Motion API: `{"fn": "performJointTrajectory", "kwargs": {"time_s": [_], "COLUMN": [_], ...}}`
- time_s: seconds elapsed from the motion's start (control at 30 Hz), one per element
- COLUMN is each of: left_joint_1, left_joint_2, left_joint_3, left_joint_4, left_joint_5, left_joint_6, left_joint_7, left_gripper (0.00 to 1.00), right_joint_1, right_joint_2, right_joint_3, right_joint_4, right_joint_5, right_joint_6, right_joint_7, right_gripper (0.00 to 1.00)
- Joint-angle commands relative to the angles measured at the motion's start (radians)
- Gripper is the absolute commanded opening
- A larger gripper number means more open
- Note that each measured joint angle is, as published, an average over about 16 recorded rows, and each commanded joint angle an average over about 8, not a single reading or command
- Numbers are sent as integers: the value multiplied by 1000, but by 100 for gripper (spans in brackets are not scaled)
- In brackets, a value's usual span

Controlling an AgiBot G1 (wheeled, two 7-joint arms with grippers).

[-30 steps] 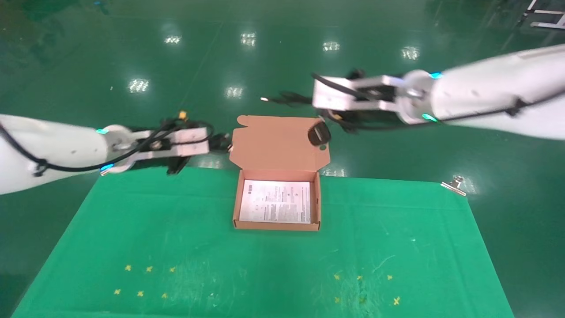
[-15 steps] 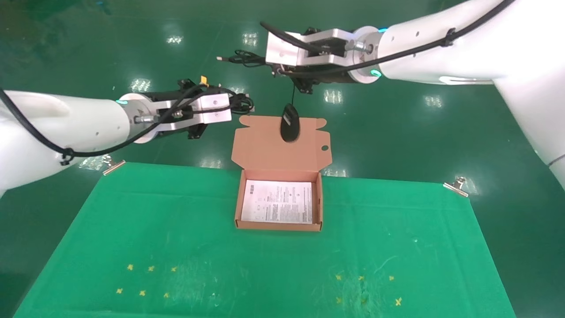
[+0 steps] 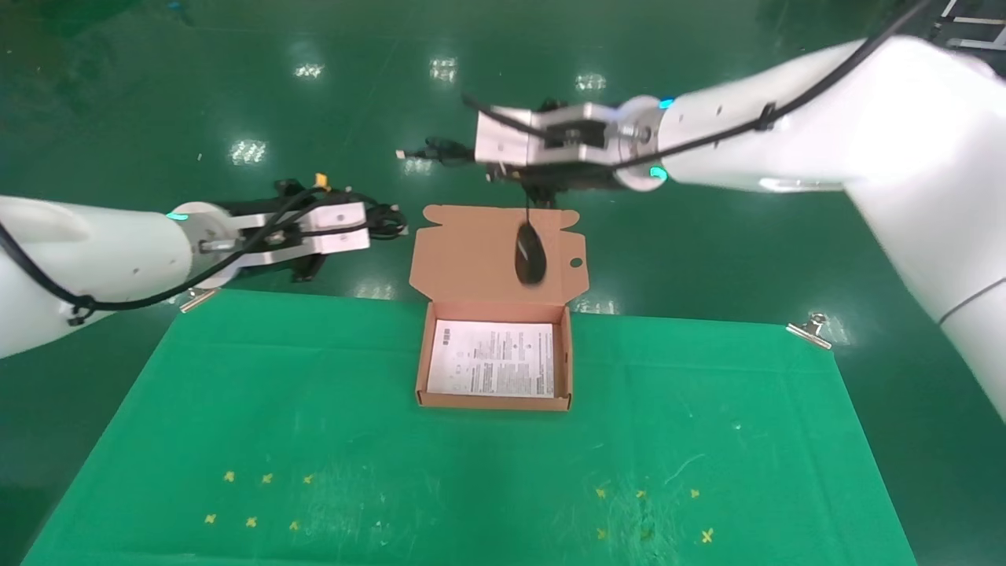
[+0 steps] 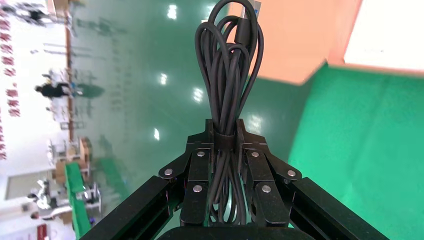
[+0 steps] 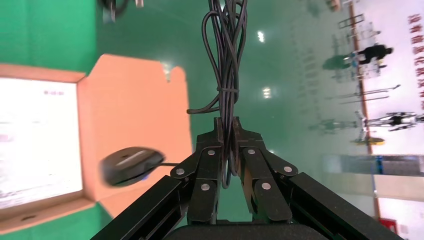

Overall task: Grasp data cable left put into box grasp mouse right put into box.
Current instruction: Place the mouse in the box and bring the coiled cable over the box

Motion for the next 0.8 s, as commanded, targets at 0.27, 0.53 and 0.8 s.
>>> {"fn": "performJointTrajectory", "kwargs": {"time_s": [0.27, 0.53, 0.8], "left_joint_1": [13, 16, 18], "left_joint_2": [-45, -45, -46], "left_joint_3": [-3, -3, -4], "left_joint_4": [-22, -37, -43], "left_joint_5": [60, 93, 98], "left_joint_6": [63, 83, 86], "left_joint_7": [-57, -88, -93], "left_gripper": [0, 0, 0], "right_joint_1": [-49, -88, -114], "right_joint_2": [-13, -22, -28], "right_joint_3": [-48, -116, -203], "right_joint_4": [-14, -16, 2], "right_joint_5": [36, 97, 187], "right_joint_6": [-2, 31, 68], "right_joint_7": [-3, -10, -19], "right_gripper": [0, 0, 0]}}
